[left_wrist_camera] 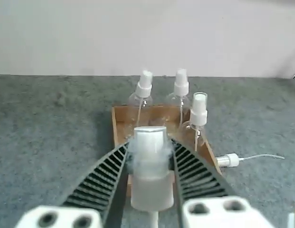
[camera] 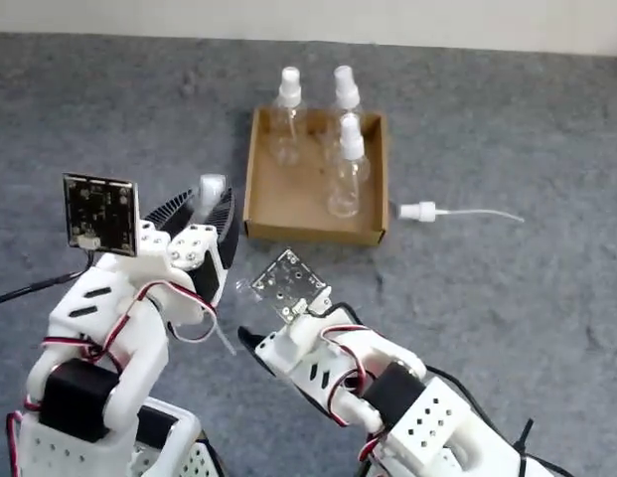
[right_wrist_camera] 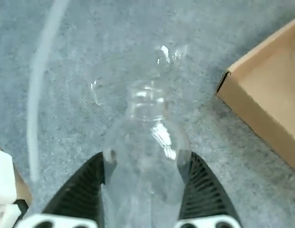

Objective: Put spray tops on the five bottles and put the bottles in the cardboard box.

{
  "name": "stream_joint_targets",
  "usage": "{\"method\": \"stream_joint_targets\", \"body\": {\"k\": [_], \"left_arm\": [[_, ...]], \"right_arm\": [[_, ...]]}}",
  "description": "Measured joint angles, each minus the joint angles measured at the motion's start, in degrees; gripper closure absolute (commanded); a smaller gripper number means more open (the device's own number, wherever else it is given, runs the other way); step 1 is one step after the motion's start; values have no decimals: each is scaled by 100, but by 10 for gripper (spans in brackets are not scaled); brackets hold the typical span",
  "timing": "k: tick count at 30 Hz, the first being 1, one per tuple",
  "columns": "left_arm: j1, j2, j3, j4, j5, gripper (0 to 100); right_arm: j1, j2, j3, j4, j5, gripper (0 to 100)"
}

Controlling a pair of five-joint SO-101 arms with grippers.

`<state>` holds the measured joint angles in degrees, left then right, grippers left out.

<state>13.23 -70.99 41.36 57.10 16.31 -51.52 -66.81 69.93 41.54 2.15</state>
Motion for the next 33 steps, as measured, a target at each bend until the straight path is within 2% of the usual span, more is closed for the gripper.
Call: {"method": "stream_joint_targets", "body": {"k": [6,11,13,33], "left_arm": [[-35,0,0,-158,0,997],[-818,0,0,-862,0,996],[-932,9,0,-1029,0,996],[-1081,9,132,-1248,-9,996]], "right_arm": [[-18,0,0,0,0,995],[-264,0,0,0,299,995],[-466,0,0,0,343,995],[-598,0,0,0,360,995]]}}
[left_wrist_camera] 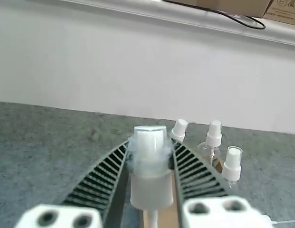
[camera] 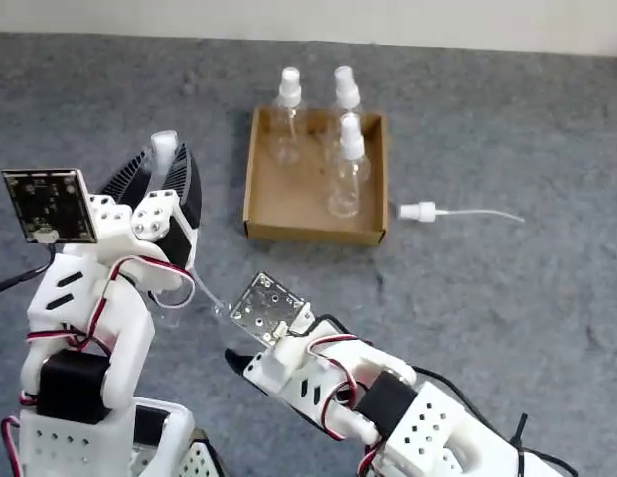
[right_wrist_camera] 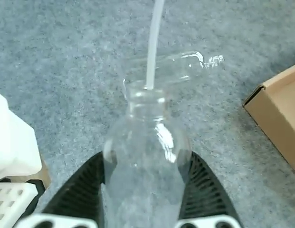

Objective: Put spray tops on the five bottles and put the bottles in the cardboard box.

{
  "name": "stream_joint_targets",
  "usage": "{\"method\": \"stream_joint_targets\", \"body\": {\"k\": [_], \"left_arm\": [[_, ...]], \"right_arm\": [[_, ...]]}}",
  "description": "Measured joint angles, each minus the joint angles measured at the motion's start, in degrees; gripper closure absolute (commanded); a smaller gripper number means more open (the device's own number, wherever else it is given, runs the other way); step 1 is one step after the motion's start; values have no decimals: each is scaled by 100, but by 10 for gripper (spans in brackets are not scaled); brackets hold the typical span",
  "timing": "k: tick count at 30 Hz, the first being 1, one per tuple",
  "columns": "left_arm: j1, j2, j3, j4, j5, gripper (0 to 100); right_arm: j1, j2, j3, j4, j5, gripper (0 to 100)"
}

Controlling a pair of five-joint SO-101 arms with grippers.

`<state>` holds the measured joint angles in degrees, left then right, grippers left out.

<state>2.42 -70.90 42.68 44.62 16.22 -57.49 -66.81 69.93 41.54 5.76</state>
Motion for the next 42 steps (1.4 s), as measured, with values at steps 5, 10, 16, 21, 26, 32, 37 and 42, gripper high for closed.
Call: {"method": "stream_joint_targets", "body": {"k": [5,10,16,21,26,32,37,42], "left_arm": [[0,0,18,0,0,996],[0,0,484,0,0,996],[185,0,756,0,0,996],[580,-35,756,387,167,996],[791,-466,774,879,167,996],[835,-958,1433,879,9,996],[853,-1196,1512,1011,9,996],[853,-1292,1547,1169,0,996]], "right_arm": [[0,0,0,0,0,995],[0,0,0,0,0,995],[0,0,0,0,0,995],[255,0,0,-167,-343,995],[668,0,0,-1002,-633,995],[668,9,9,-1310,-633,995],[659,26,-158,-1310,-624,995],[651,35,-185,-1301,-624,995]]}}
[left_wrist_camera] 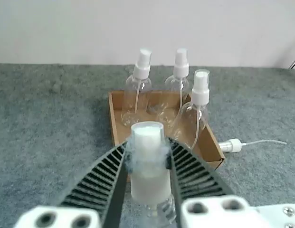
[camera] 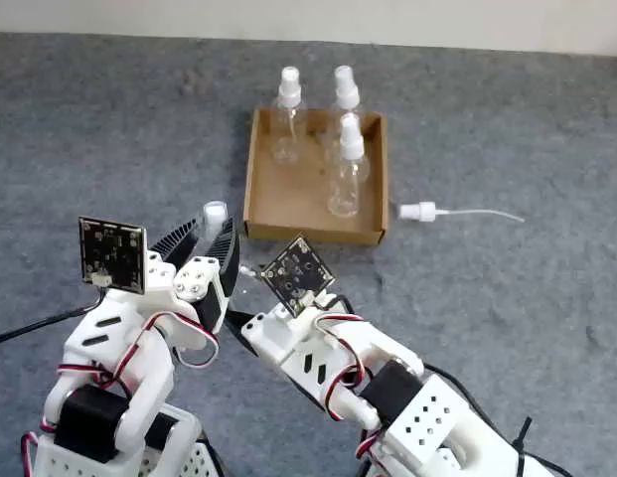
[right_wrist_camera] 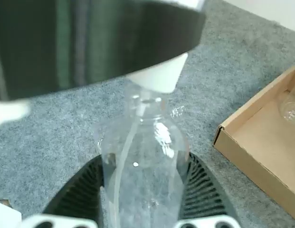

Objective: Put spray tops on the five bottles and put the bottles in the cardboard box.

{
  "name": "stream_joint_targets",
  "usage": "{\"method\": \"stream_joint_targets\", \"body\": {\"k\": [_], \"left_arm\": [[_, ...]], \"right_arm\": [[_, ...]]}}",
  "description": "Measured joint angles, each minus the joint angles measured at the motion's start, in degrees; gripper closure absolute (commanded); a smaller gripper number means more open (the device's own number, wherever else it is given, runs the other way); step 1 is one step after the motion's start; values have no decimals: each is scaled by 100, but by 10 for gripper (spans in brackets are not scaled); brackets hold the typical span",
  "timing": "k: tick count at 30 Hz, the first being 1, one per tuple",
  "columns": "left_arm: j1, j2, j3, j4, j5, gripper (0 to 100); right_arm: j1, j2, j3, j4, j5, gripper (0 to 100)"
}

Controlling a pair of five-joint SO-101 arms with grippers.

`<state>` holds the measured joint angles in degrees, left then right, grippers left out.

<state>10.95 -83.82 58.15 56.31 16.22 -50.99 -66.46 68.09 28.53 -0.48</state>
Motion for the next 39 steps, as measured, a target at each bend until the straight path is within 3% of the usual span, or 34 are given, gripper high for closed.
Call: {"method": "stream_joint_targets", "body": {"k": [13,19,28,35,39], "left_arm": [[369,-18,378,35,0,993],[369,-18,334,35,-44,845],[26,-18,44,79,-598,838],[-826,-44,-255,571,-1037,838],[-905,-62,-255,607,-1284,838]], "right_arm": [[299,1011,-677,0,-343,995],[308,1011,-686,0,-360,995],[510,1011,-730,0,-360,995],[1354,1037,-1389,-70,-404,995],[1477,1398,-1837,-70,-404,995]]}}
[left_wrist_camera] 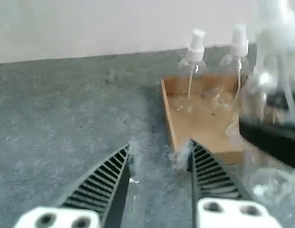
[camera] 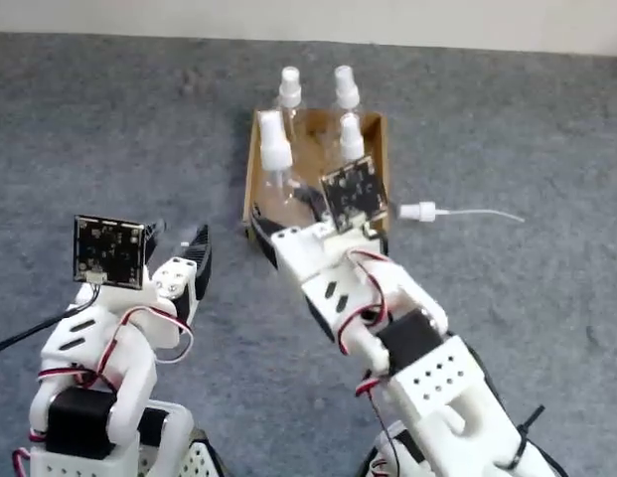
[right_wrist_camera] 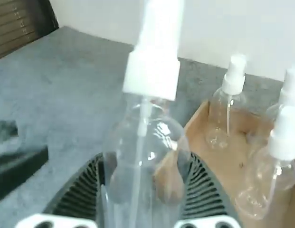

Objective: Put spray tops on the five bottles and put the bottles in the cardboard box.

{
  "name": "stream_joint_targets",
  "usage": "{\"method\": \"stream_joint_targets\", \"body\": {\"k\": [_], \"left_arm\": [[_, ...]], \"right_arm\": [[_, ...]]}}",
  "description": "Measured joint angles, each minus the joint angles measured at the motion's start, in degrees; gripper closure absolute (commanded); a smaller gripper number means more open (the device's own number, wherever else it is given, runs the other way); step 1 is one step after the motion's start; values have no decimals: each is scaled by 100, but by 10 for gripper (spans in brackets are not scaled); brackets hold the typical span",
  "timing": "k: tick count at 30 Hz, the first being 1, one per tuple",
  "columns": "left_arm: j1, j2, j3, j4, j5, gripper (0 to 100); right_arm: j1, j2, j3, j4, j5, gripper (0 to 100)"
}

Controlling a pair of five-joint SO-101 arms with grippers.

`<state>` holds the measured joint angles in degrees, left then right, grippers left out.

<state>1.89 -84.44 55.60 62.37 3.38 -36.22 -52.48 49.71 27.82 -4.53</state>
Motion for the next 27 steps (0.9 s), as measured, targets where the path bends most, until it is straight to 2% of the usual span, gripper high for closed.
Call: {"method": "stream_joint_targets", "body": {"k": [5,9,12,21,27], "left_arm": [[35,26,220,0,-62,825],[642,0,378,0,-334,729],[949,9,554,0,-378,716],[730,44,1240,-1301,-352,716],[387,53,1354,-1468,-404,716]], "right_arm": [[0,853,-747,0,0,995],[0,1591,-1530,246,0,995],[-149,1960,-2119,791,0,995],[-695,2031,-2910,2295,-185,995],[-712,1653,-2910,2462,-26,995]]}}
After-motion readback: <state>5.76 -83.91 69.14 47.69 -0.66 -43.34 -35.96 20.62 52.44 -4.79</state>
